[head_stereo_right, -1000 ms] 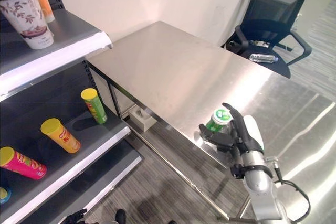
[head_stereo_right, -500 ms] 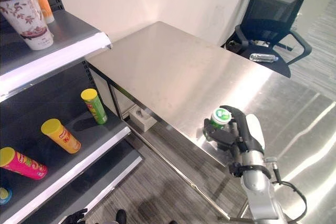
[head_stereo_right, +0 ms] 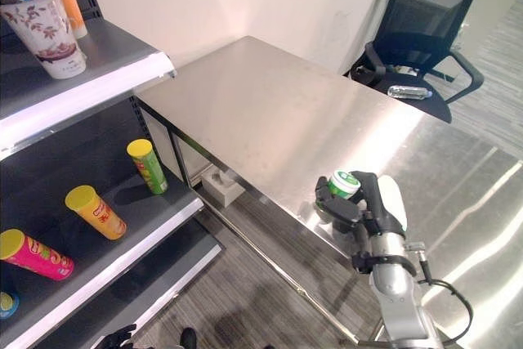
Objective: Put the goods on the table back onto the shelves and tidy them up.
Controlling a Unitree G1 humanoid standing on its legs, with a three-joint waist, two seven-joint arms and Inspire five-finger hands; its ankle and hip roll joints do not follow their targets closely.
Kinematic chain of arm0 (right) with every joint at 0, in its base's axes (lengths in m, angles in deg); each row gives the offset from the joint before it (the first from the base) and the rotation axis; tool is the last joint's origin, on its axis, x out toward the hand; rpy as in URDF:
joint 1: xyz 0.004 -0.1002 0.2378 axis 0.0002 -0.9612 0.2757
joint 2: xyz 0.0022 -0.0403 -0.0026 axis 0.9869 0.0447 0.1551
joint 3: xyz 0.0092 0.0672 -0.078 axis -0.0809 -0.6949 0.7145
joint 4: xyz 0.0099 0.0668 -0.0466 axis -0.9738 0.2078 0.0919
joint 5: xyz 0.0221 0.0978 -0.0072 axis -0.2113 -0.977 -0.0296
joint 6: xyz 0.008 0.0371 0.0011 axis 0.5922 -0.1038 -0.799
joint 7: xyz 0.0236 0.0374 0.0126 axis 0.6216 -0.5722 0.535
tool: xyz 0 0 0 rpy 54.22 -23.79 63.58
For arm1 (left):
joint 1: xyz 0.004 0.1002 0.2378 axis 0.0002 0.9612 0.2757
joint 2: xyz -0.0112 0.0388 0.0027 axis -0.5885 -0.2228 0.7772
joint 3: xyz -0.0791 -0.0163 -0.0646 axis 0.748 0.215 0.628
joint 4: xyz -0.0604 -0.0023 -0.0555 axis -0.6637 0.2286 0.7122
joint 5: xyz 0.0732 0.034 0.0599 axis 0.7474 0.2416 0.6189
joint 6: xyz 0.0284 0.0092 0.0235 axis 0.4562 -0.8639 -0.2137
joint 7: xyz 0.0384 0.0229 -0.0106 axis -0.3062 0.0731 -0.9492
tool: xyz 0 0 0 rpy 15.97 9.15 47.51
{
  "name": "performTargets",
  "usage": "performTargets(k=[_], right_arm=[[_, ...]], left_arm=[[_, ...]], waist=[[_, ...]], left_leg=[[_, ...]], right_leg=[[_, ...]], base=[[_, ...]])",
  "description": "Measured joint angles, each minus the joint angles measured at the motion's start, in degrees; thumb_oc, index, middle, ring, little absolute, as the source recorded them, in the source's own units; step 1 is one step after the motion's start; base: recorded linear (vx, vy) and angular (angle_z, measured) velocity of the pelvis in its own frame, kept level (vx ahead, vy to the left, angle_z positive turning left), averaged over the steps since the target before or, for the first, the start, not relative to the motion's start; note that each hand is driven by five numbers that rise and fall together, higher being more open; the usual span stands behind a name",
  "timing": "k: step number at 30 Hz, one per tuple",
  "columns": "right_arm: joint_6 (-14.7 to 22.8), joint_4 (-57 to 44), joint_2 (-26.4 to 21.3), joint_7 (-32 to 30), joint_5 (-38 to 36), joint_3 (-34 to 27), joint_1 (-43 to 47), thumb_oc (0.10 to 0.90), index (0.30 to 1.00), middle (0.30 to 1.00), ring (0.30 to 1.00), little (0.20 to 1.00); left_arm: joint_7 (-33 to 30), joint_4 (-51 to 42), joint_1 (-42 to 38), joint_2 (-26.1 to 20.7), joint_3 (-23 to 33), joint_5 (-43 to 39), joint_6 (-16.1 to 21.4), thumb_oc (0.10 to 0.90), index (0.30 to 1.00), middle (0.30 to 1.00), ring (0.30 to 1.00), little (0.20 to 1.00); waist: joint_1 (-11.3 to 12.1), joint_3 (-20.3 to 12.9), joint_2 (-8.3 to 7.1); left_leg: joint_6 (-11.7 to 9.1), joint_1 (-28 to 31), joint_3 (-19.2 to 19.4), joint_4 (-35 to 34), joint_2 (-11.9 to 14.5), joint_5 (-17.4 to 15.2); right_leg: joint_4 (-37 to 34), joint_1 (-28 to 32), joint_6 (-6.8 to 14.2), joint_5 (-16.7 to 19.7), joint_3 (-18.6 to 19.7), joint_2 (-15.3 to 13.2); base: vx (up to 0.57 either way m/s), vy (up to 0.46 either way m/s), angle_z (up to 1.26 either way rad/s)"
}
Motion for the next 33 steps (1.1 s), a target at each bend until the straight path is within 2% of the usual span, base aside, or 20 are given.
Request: performTargets(k=[7, 8, 9, 10, 13, 15, 17, 19, 20, 21, 22, 23, 24, 26, 27, 28, 29, 30, 31, 33], right_arm=[[0.0, -0.1, -0.1, 0.0, 0.9, 0.0, 0.1, 0.400, 0.300, 0.300, 0.300, 0.300], [-4.7, -7.0, -2.4, 2.8, -5.6, 0.7, 8.0, 0.400, 0.300, 0.300, 0.300, 0.300], [-0.4, -15.8, -5.1, 0.9, -8.8, 0.8, 17.0, 0.400, 0.300, 0.300, 0.300, 0.300], [3.2, -17.5, -5.1, 0.7, -10.6, 1.4, 21.9, 0.400, 0.300, 0.300, 0.300, 0.300], [9.8, -22.6, -4.9, 1.2, -12.2, 3.3, 29.2, 0.400, 0.300, 0.300, 0.300, 0.300], [10.6, -21.7, -4.6, 1.1, -14.2, 6.6, 34.2, 0.400, 0.300, 0.300, 0.300, 0.300], [10.9, -20.1, -4.6, 1.1, -14.4, 7.5, 35.3, 0.400, 0.300, 0.300, 0.300, 0.300], [10.0, -18.4, -9.0, 0.2, -14.3, 7.6, 36.1, 0.400, 0.300, 0.300, 0.300, 0.300], [9.6, -18.2, -10.5, 0.2, -14.3, 7.5, 36.1, 0.400, 0.300, 0.300, 0.300, 0.300], [9.2, -18.3, -12.4, 0.2, -14.3, 7.4, 36.2, 0.400, 0.300, 0.300, 0.300, 0.300], [9.2, -18.4, -13.1, 0.1, -14.3, 7.4, 36.1, 0.400, 0.300, 0.300, 0.300, 0.300], [9.2, -18.6, -12.8, 0.1, -14.3, 7.4, 36.1, 0.400, 0.300, 0.300, 0.300, 0.300], [9.1, -18.7, -11.4, 0.1, -14.4, 7.5, 36.1, 0.400, 0.300, 0.300, 0.300, 0.300], [8.7, -18.6, -11.2, 0.5, -16.0, 7.5, 35.6, 0.400, 0.300, 0.300, 0.300, 0.300], [8.3, -18.8, -11.5, 0.9, -17.4, 7.6, 35.4, 0.400, 0.300, 0.300, 0.300, 0.300], [8.4, -18.9, -12.5, 1.1, -17.9, 7.1, 35.4, 0.400, 0.300, 0.300, 0.300, 0.300], [8.6, -18.9, -12.2, 1.1, -18.4, 6.6, 35.4, 0.400, 0.300, 0.300, 0.300, 0.300], [8.9, -18.7, -11.8, 1.3, -19.5, 6.1, 34.8, 0.400, 0.300, 0.300, 0.300, 0.300], [7.6, -18.4, -12.6, 1.7, -22.1, 5.6, 33.7, 0.400, 0.300, 0.300, 0.300, 0.300], [6.8, -18.1, -12.1, 3.0, -22.9, 6.4, 33.7, 0.400, 0.300, 0.300, 0.300, 0.300]], left_arm=[[-0.1, 0.0, 0.0, 0.0, 0.0, 0.0, 0.0, 0.800, 0.900, 0.900, 0.900, 0.900], [-0.2, 1.2, -0.1, 1.0, 1.2, -0.2, -0.1, 0.800, 0.900, 0.900, 0.900, 0.900], [-0.1, 0.5, -0.8, 1.1, -0.1, -0.3, 0.1, 0.800, 0.900, 0.900, 0.900, 0.900], [-0.1, 0.5, -0.9, 1.0, 0.0, -0.5, 0.1, 0.800, 0.900, 0.900, 0.900, 0.900], [-0.2, 0.4, -0.5, 0.5, 0.0, -1.5, 0.0, 0.800, 0.900, 0.900, 0.900, 0.900], [-0.2, 0.6, -0.2, 0.1, 0.0, -2.5, -0.2, 0.800, 0.900, 0.900, 0.900, 0.900], [-0.2, 0.5, -0.1, -0.2, -0.1, -2.5, -0.1, 0.800, 0.900, 0.900, 0.900, 0.900], [-0.2, 0.7, -2.3, 0.1, -0.2, -3.3, 0.0, 0.800, 0.900, 0.900, 0.900, 0.900], [-0.2, 1.3, -2.9, 0.1, -0.6, -3.4, -0.1, 0.800, 0.900, 0.900, 0.900, 0.900], [-0.2, 1.2, -3.5, -0.1, -1.4, -3.4, -0.2, 0.800, 0.900, 0.900, 0.900, 0.900], [-0.2, 1.4, -3.3, -0.3, -1.8, -3.4, -0.4, 0.800, 0.900, 0.900, 0.900, 0.900], [-0.2, 1.7, -3.3, -0.8, -1.5, -3.4, -0.8, 0.800, 0.900, 0.900, 0.900, 0.900], [-0.2, 2.7, -2.9, -1.4, -1.3, -3.4, -1.4, 0.800, 0.900, 0.900, 0.900, 0.900], [-0.2, 4.7, -2.7, -1.4, -1.1, -3.5, -2.0, 0.800, 0.900, 0.900, 0.900, 0.900], [-0.4, 5.2, -1.8, -1.1, -0.7, -3.3, -2.4, 0.800, 0.900, 0.900, 0.900, 0.900], [-0.3, 4.9, -0.7, -0.7, -1.3, -3.4, -2.3, 0.800, 0.900, 0.900, 0.900, 0.900], [-0.3, 4.4, -0.8, -0.8, -1.5, -3.4, -2.3, 0.800, 0.900, 0.900, 0.900, 0.900], [-0.2, 4.5, -1.6, -1.2, -1.4, -3.3, -2.3, 0.800, 0.900, 0.900, 0.900, 0.900], [-0.2, 4.4, -3.1, -1.1, -1.6, -2.8, -2.4, 0.800, 0.900, 0.900, 0.900, 0.900], [-0.1, 2.2, -3.6, -1.5, -1.8, -2.9, -1.9, 0.800, 0.900, 0.900, 0.900, 0.900]], waist=[[0.0, 0.0, -0.01], [0.2, -0.4, 0.66], [0.9, -0.8, 1.33], [2.0, -0.9, 1.22], [4.6, -1.8, -0.35], [4.8, -2.3, -1.33], [6.4, -2.4, -1.39], [6.4, -1.6, -0.80], [6.7, -1.2, -0.20], [7.5, -0.2, 0.19], [7.4, 0.6, 0.71], [6.9, 1.6, -0.18], [7.1, 2.9, -2.10], [5.1, 3.2, -2.26], [3.0, 2.7, -1.30], [1.8, 1.5, 0.91], [1.7, 1.2, 1.83], [1.6, 1.2, 1.41], [-1.3, 1.1, 1.66], [0.4, 0.9, 1.15]], left_leg=[[0.0, 0.2, 0.0, 0.0, 0.0, 0.0], [0.2, 0.1, 0.0, 0.3, 0.3, 0.2], [-0.3, 0.6, -1.1, 0.7, 0.9, 0.6], [-0.6, 1.0, -1.5, 0.7, 1.2, 0.7], [-1.1, 1.2, -2.7, 0.6, 1.7, 0.7], [-1.6, 0.8, -3.4, 1.3, 1.9, 0.9], [-1.8, -0.7, -5.0, 2.3, 2.0, 1.1], [-3.7, -4.9, -9.9, 4.3, 1.4, 2.0], [-4.2, -5.6, -10.4, 4.3, 1.6, 2.2], [-4.4, -6.4, -10.2, 4.6, 2.2, 2.1], [-3.1, -6.5, -6.1, 4.1, 3.3, 0.7], [-2.6, -7.4, -1.0, 5.8, 4.1, -1.0], [-3.0, -9.0, 0.8, 12.3, 4.1, -1.3], [-4.2, -8.8, 3.0, 22.0, 6.1, -3.3], [-4.7, -6.4, 5.5, 22.8, 7.5, -3.1], [-5.4, -3.1, 4.0, 17.7, 8.1, -1.8], [-5.3, -1.5, 4.3, 14.6, 7.8, -2.4], [-4.8, -1.5, 4.0, 11.6, 6.7, -1.8], [-3.6, -0.4, 5.2, 7.0, 5.1, -0.7], [-2.8, -0.1, 5.2, 6.2, 4.7, -1.2]], right_leg=[[0.0, 0.2, 0.0, 0.0, 0.0, 0.0], [0.4, 0.7, -0.2, 0.2, -0.1, 0.6], [0.4, 1.1, -0.3, 0.2, -0.3, 1.0], [0.4, 1.7, -0.4, 0.1, -0.3, 1.4], [0.4, 3.1, -1.0, -1.1, -1.7, 2.3], [0.0, 3.2, -1.1, -1.0, -2.2, 2.5], [0.4, 3.9, -0.9, -1.2, -3.5, 2.9], [0.1, 4.0, -1.5, -2.4, -7.9, 3.4], [0.1, 3.9, -1.6, -2.5, -8.2, 3.8], [0.0, 3.9, -2.2, -2.5, -8.5, 4.0], [0.4, 3.4, -4.6, -2.2, -9.6, 3.9], [0.0, 3.0, -5.0, -1.6, -10.7, 2.5], [0.1, 2.1, -5.7, -0.6, -11.2, -0.1], [0.1, 2.3, -4.8, 1.2, -14.5, -2.3], [0.6, 3.3, -3.6, 0.3, -15.2, -2.6], [0.9, 3.1, -2.3, 0.3, -15.7, -1.7], [1.1, 2.8, -1.2, 0.9, -15.4, -1.7], [1.4, 2.8, -1.2, 1.7, -16.8, -3.1], [1.1, 4.4, -0.1, 1.7, -20.1, -3.4], [1.6, 3.7, 0.8, 1.0, -19.4, -3.9]], base=[[-0.04, -0.080, -0.01], [-0.12, -0.174, 0.14], [-0.06, -0.064, 0.16], [-0.07, -0.110, 0.33], [-0.10, -0.120, 0.25], [-0.20, -0.181, 0.22], [-0.25, -0.162, 0.57], [-0.17, -0.056, 1.19], [-0.17, -0.056, 0.94], [-0.14, -0.042, 0.68], [-0.14, -0.040, 0.70], [-0.17, 0.047, 0.45], [-0.12, 0.040, 0.27], [-0.06, 0.018, 0.44], [-0.08, 0.117, 0.82], [-0.10, 0.167, 0.63], [-0.10, 0.167, 0.31], [-0.03, 0.050, 1.06], [0.00, 0.000, 1.15], [-0.08, 0.233, 0.57]])
